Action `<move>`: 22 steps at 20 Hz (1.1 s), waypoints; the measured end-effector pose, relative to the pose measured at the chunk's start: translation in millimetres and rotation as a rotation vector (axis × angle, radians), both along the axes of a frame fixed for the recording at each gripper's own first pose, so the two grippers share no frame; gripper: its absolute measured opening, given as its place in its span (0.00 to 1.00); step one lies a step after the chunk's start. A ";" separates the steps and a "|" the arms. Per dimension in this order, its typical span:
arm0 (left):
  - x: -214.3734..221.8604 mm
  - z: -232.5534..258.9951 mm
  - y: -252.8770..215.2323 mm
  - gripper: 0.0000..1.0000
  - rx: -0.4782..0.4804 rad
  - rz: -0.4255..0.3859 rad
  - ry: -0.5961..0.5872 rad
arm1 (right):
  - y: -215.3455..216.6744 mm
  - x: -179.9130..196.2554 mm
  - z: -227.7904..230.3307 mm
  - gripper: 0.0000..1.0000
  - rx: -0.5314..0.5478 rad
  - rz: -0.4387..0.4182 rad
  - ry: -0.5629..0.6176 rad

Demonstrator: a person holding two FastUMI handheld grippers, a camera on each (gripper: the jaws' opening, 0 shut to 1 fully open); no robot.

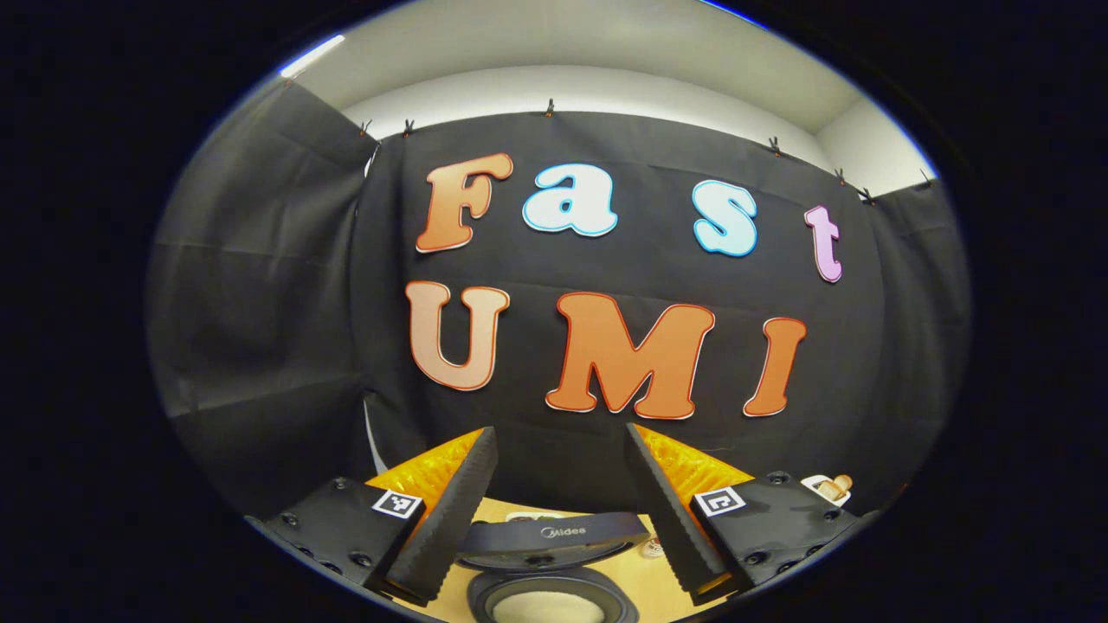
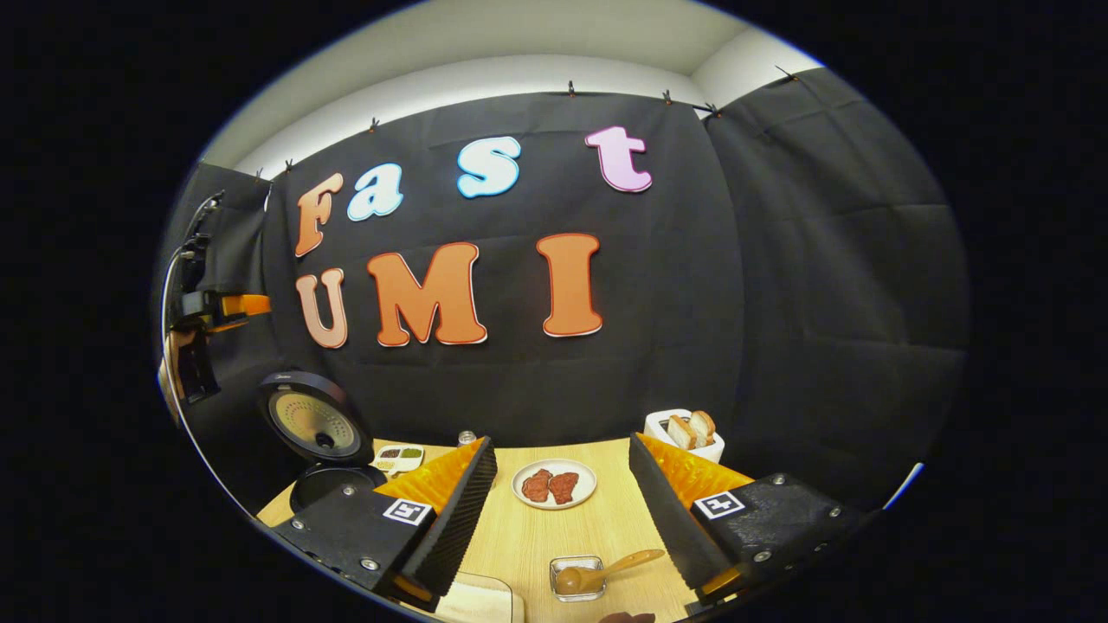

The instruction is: Close the left gripper, press the button to open the rice cooker; take a wooden spoon from the chopstick holder with the right hand, scoop a spoonful of rice and pour it into the rice cooker, then put the wooden spoon back into the chopstick holder.

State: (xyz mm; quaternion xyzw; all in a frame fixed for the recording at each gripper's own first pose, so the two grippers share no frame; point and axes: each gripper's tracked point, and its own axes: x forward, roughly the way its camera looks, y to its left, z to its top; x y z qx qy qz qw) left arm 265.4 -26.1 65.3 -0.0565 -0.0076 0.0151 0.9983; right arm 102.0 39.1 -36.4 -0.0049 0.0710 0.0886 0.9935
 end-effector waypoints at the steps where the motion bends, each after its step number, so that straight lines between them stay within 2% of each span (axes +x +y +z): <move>1: 15.0 -7.0 -0.2 0.96 0.004 -0.005 0.021 | 0.8 -1.4 4.6 0.95 -0.008 0.003 -0.010; 5: 50.4 -51.5 -11.5 0.96 -0.002 -0.030 0.135 | -0.9 -5.2 13.9 0.95 -0.016 -0.002 -0.016; 11: 64.3 -103.1 -18.7 0.96 0.044 -0.042 0.238 | -1.7 -9.5 12.4 0.95 -0.004 -0.002 -0.008; 12: 65.2 -108.7 -19.2 0.99 0.045 -0.039 0.251 | -1.6 -8.9 11.9 0.95 -0.003 -0.002 -0.004; 15: 55.0 -120.4 -15.0 0.99 0.097 -0.021 0.267 | -4.9 -8.9 9.0 0.95 0.000 -0.005 0.005; 16: 53.1 -122.6 -17.3 1.00 0.096 -0.027 0.260 | -5.1 -10.4 7.5 0.95 0.003 -0.007 0.010; 17: 46.9 -124.4 -19.6 0.96 0.090 -0.032 0.266 | -5.1 -10.8 7.5 0.95 0.007 -0.007 0.010; 18: 42.6 -126.0 -21.4 1.00 0.086 -0.037 0.263 | -5.3 -11.2 7.2 0.95 0.009 -0.007 0.010; 19: 36.2 -127.4 -23.6 0.98 0.094 -0.043 0.264 | -4.8 -11.9 6.4 0.95 0.009 -0.006 0.009; 21: 23.3 -132.1 -29.0 1.00 0.100 -0.057 0.257 | -0.1 -15.5 5.4 0.95 0.014 0.008 0.014; 22: 15.6 -138.3 -32.4 0.98 0.094 -0.071 0.264 | 3.1 -18.0 4.3 0.95 0.019 0.018 0.018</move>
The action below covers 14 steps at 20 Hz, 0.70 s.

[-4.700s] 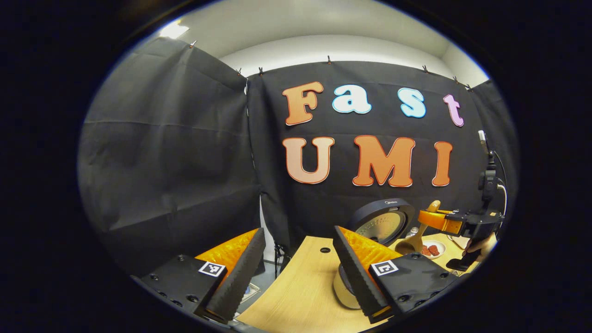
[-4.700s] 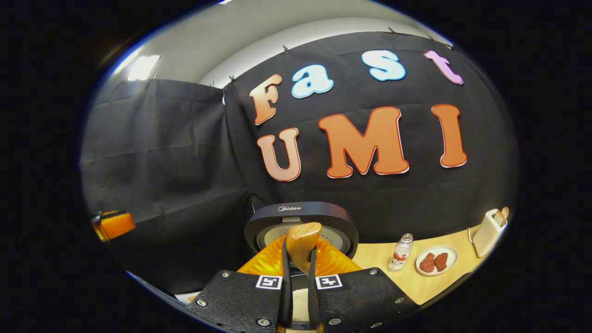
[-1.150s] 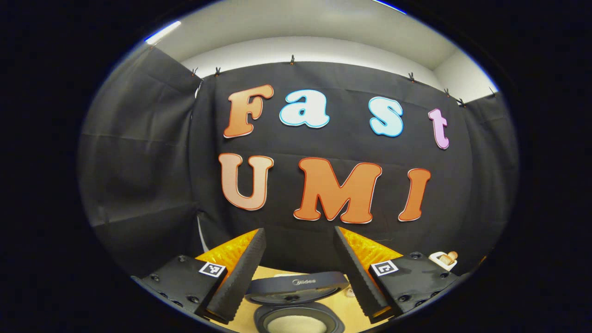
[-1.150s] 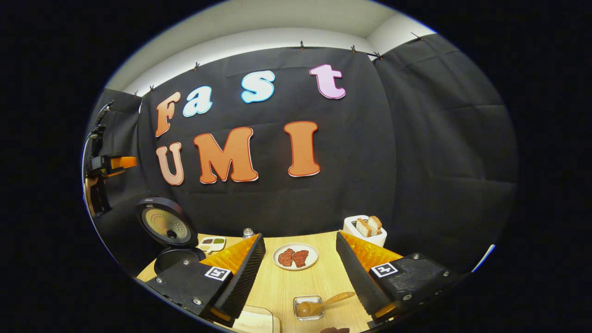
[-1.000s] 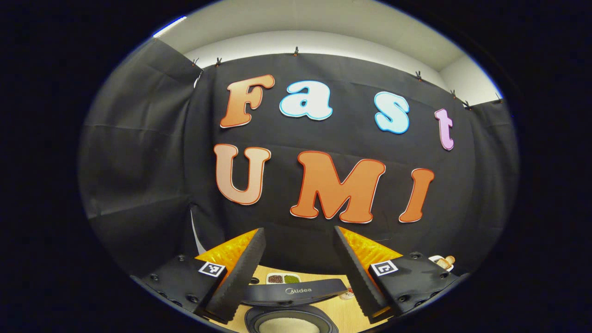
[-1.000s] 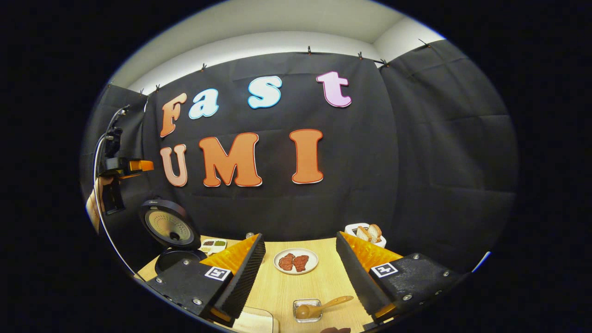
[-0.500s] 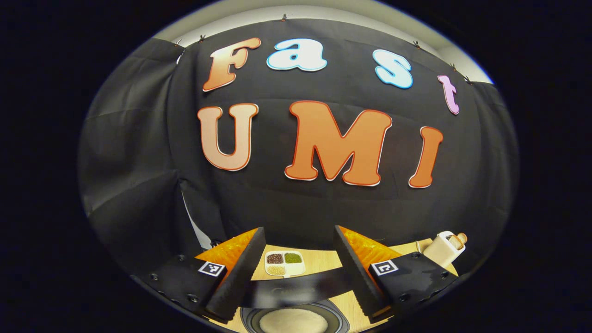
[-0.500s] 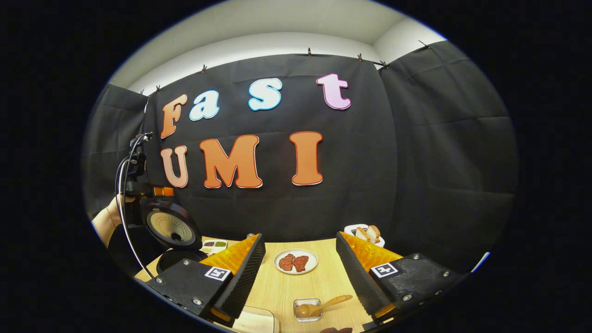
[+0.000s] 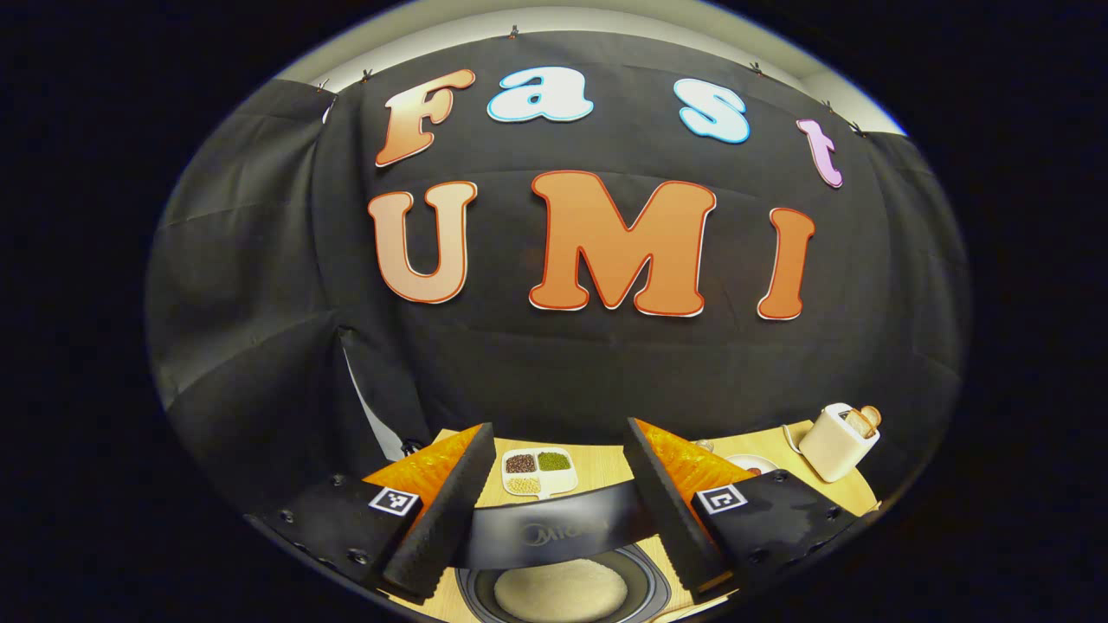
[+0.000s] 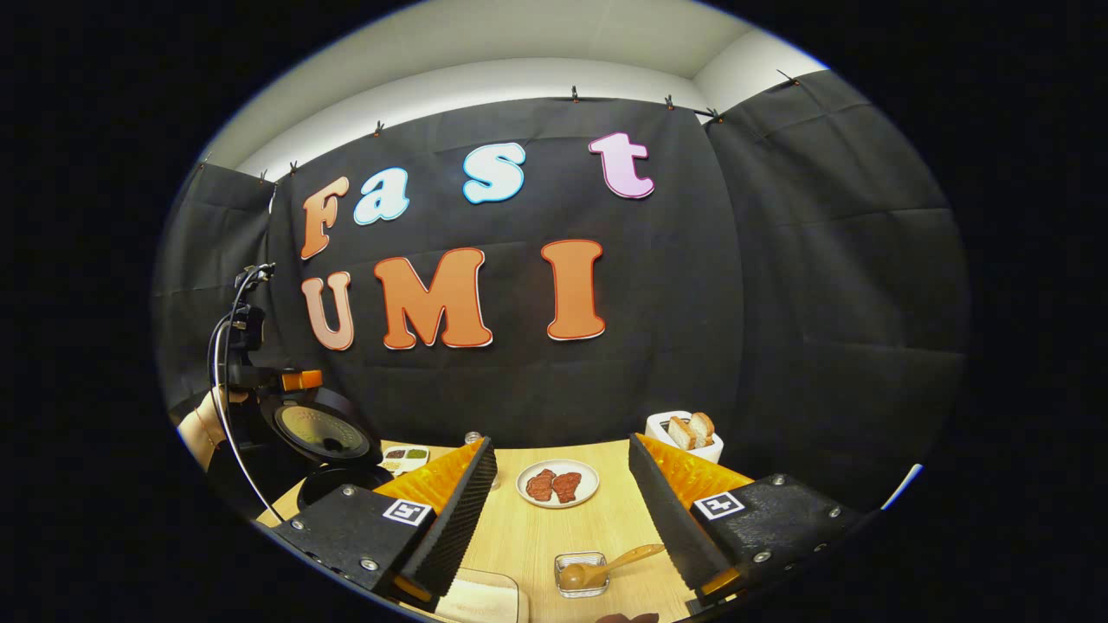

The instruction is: Close the left gripper, press the button to open the rice cooker; take a wooden spoon from the chopstick holder with the right hand, scoop a spoonful of rice and pour it into the rice cooker, then put the wooden spoon back into the chopstick holder.

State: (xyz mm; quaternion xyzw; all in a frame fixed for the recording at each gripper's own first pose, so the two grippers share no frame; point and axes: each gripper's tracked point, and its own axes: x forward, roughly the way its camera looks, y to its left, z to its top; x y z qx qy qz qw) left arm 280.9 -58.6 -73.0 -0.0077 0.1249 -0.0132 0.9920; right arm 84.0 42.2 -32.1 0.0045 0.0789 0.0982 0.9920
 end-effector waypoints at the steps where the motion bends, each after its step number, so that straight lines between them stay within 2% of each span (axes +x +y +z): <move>1: -8.9 -6.2 -4.7 0.99 -0.009 -0.016 0.016 | 2.4 -2.0 -0.3 0.95 0.001 0.010 0.004; 5: -49.9 -39.2 -22.9 0.98 -0.043 -0.084 0.086 | 4.3 -7.6 -5.7 0.95 -0.031 0.029 0.011; 8: -78.1 -68.3 -30.3 1.00 -0.037 -0.107 0.121 | 12.5 -15.8 -13.6 0.95 -0.020 0.054 0.026; 10: -92.3 -90.1 -35.2 0.98 -0.048 -0.123 0.145 | 15.1 -20.9 -20.9 0.95 -0.028 0.062 0.038; 12: -105.1 -114.9 -35.1 1.00 -0.082 -0.120 0.178 | 16.3 -26.1 -26.4 0.95 -0.030 0.068 0.055; 14: -113.2 -129.8 -33.4 1.00 -0.040 -0.108 0.182 | 14.4 -30.1 -33.2 0.95 -0.032 0.063 0.070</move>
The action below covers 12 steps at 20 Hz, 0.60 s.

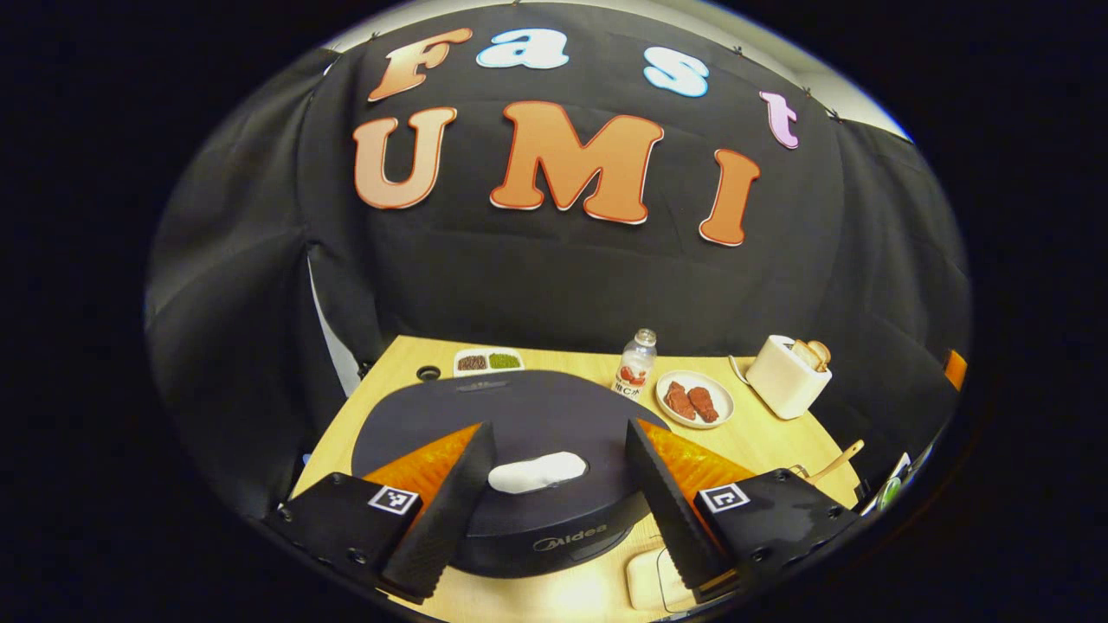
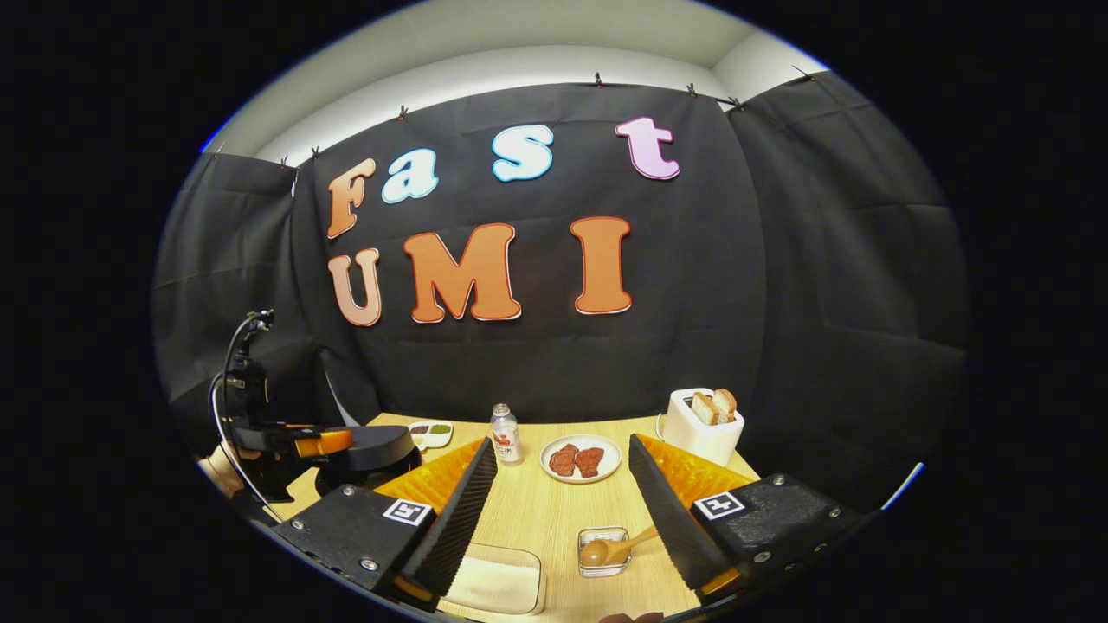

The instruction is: Close the left gripper, press the button to open the rice cooker; take a wooden spoon from the chopstick holder with the right hand, scoop a spoonful of rice and pour it into the rice cooker, then put the wooden spoon back into the chopstick holder.

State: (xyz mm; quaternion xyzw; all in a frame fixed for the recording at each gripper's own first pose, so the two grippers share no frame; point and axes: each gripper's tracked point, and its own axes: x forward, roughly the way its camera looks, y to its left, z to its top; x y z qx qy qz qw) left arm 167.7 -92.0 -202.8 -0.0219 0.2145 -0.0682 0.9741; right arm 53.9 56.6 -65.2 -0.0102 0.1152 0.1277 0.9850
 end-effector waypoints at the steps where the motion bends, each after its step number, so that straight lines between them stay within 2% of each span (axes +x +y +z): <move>1: -2.7 -6.9 -0.8 1.00 0.027 -0.005 -0.011 | -2.5 -2.8 -3.7 0.95 -0.002 -0.007 0.008; 2: -5.3 -14.4 -1.5 1.00 0.033 -0.005 -0.011 | -5.6 -4.7 -8.1 0.95 -0.002 -0.015 0.017; 3: -7.5 -23.0 -1.5 0.96 0.035 -0.003 -0.010 | -8.6 -7.4 -11.7 0.95 0.000 -0.025 0.027; 4: -9.9 -31.0 -2.4 1.00 0.049 -0.004 -0.009 | -13.2 -9.7 -14.1 0.95 0.003 -0.036 0.036; 5: -12.6 -37.1 -3.7 1.00 0.072 -0.009 -0.011 | -16.9 -11.3 -16.7 0.95 0.005 -0.048 0.043; 6: -14.7 -44.0 -4.7 0.96 0.090 -0.012 -0.017 | -20.8 -12.3 -18.9 0.95 0.006 -0.060 0.050; 7: -16.4 -50.4 -3.2 0.96 0.096 -0.010 -0.027 | -25.9 -13.6 -20.6 0.95 0.004 -0.076 0.055; 8: -17.4 -55.2 -3.2 1.00 0.097 -0.008 -0.033 | -31.5 -14.2 -22.6 0.95 -0.002 -0.092 0.059; 9: -19.7 -60.0 -3.7 0.96 0.106 -0.007 -0.037 | -37.5 -15.4 -23.1 0.95 -0.007 -0.107 0.060; 10: -19.2 -55.6 -3.8 1.00 0.108 -0.005 -0.067 | -42.9 -16.9 -23.1 0.95 -0.006 -0.122 0.062; 11: -20.0 -60.7 -3.7 0.96 0.111 -0.002 -0.046 | -48.2 -18.4 -23.2 0.95 -0.002 -0.136 0.064; 12: -20.4 -57.5 -3.8 0.96 0.105 0.001 -0.063 | -53.6 -20.5 -23.7 0.95 0.005 -0.150 0.066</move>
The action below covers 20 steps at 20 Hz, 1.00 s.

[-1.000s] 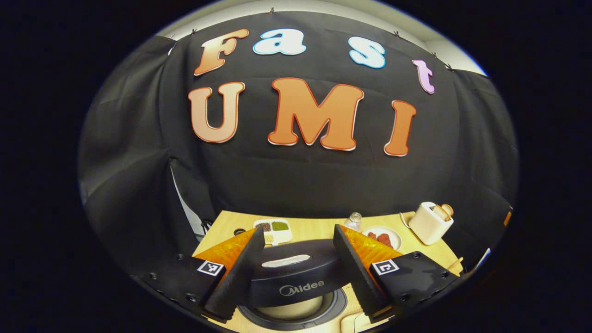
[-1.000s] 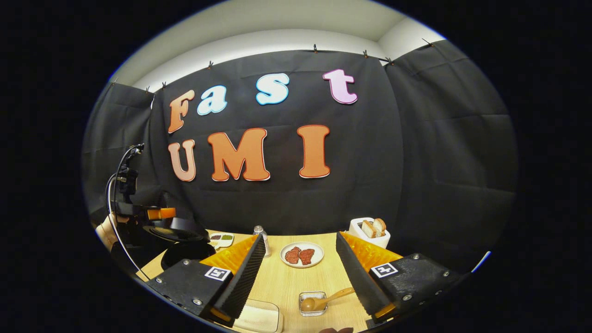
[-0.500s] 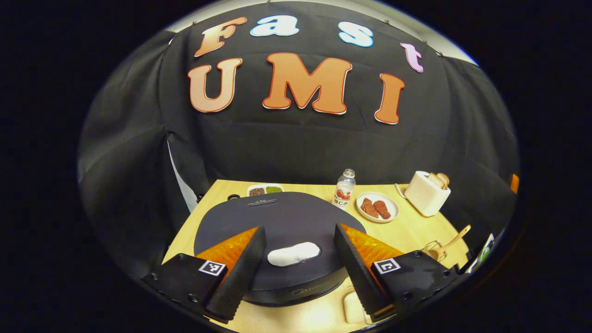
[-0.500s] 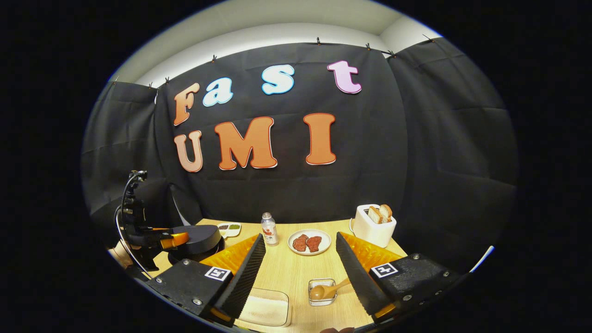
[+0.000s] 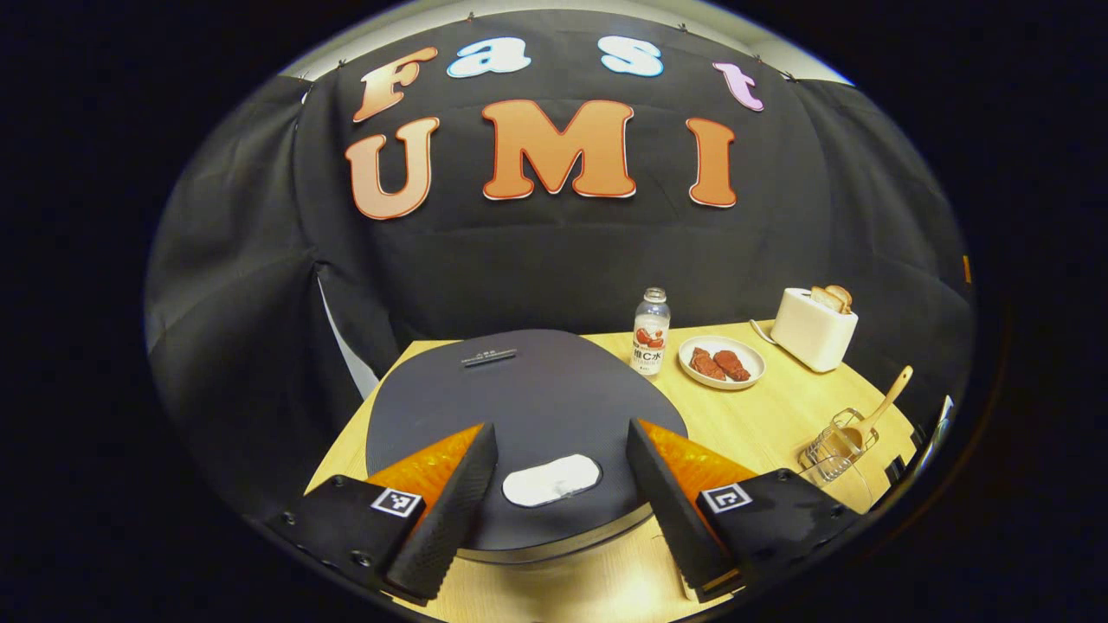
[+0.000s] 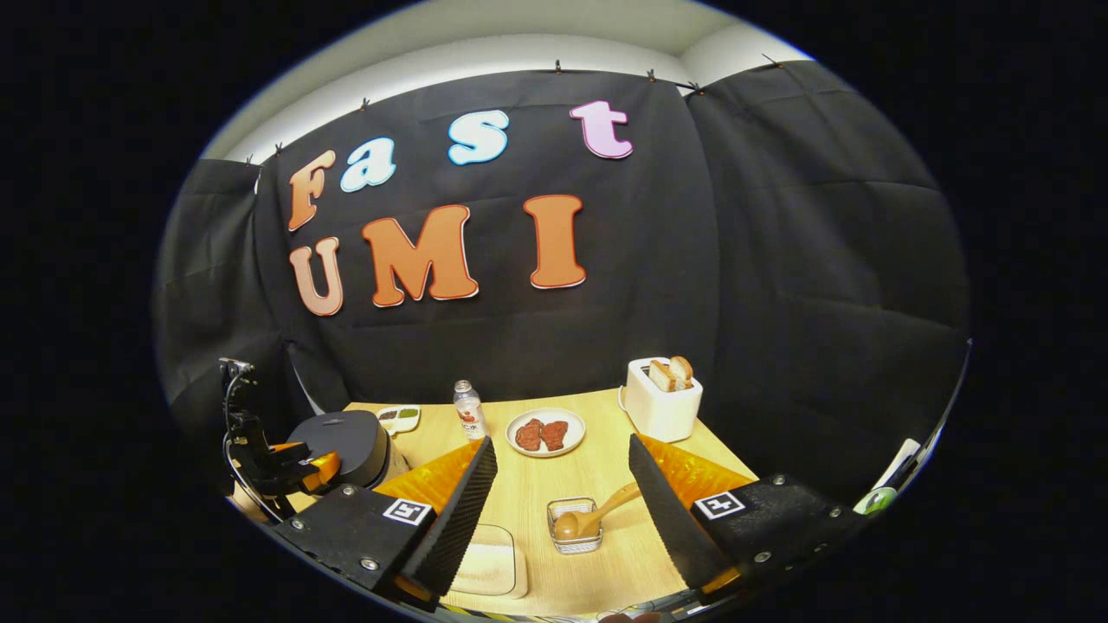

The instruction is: Close the left gripper, press the button to open the rice cooker; take a wooden spoon from the chopstick holder with the right hand, scoop a spoonful of rice and pour it into the rice cooker, then put the wooden spoon back into the chopstick holder.

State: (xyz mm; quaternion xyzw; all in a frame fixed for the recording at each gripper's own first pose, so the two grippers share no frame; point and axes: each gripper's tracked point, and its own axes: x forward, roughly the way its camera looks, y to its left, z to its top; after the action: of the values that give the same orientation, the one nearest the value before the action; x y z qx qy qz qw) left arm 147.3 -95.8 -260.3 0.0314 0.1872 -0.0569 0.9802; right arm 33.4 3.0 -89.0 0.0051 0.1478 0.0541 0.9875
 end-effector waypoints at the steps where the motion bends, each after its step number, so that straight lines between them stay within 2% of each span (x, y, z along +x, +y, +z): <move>1: 0.6 -4.7 0.1 1.00 0.003 0.000 0.004 | -5.6 -1.8 -0.2 0.95 0.006 -0.016 -0.001; 2: 1.2 -8.4 0.5 0.97 0.009 0.001 0.020 | -11.3 -4.0 0.0 0.95 0.012 -0.031 -0.005; 5: -1.2 -11.0 -0.3 0.99 0.035 -0.007 0.026 | -23.6 -10.8 -4.1 0.95 0.021 -0.064 -0.004; 7: 0.6 -4.9 -0.6 1.00 0.020 -0.011 0.014 | -29.2 -13.8 -5.4 0.95 0.017 -0.072 -0.002; 10: -7.9 7.0 3.6 1.00 -0.005 0.014 0.068 | -36.4 -11.7 6.7 0.95 -0.005 -0.077 -0.025; 12: -11.7 46.6 1.3 1.00 -0.006 0.010 0.012 | -37.2 -7.4 21.4 0.95 -0.006 -0.072 -0.055; 13: -13.3 73.0 2.7 0.96 0.004 0.004 -0.021 | -37.3 -4.7 28.9 0.95 -0.005 -0.071 -0.068; 15: -12.5 128.6 1.0 0.96 -0.009 -0.004 -0.078 | -36.8 -0.3 43.7 0.95 0.001 -0.065 -0.098; 16: -13.0 155.6 0.7 1.00 -0.024 -0.008 -0.107 | -37.8 2.8 50.8 0.95 0.001 -0.063 -0.113; 17: -13.2 180.0 3.0 0.96 -0.026 0.000 -0.138 | -38.6 5.0 57.9 0.95 0.000 -0.061 -0.125; 20: -13.7 252.3 16.8 0.95 -0.021 0.039 -0.227 | -39.8 10.7 77.8 0.95 0.002 -0.054 -0.155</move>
State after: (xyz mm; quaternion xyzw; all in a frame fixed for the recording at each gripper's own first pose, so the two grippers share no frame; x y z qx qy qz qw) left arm 133.7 -79.0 -8.0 0.0236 0.0751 -0.0356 0.9963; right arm 44.1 -36.8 -11.2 0.0057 0.0708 0.0276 0.9971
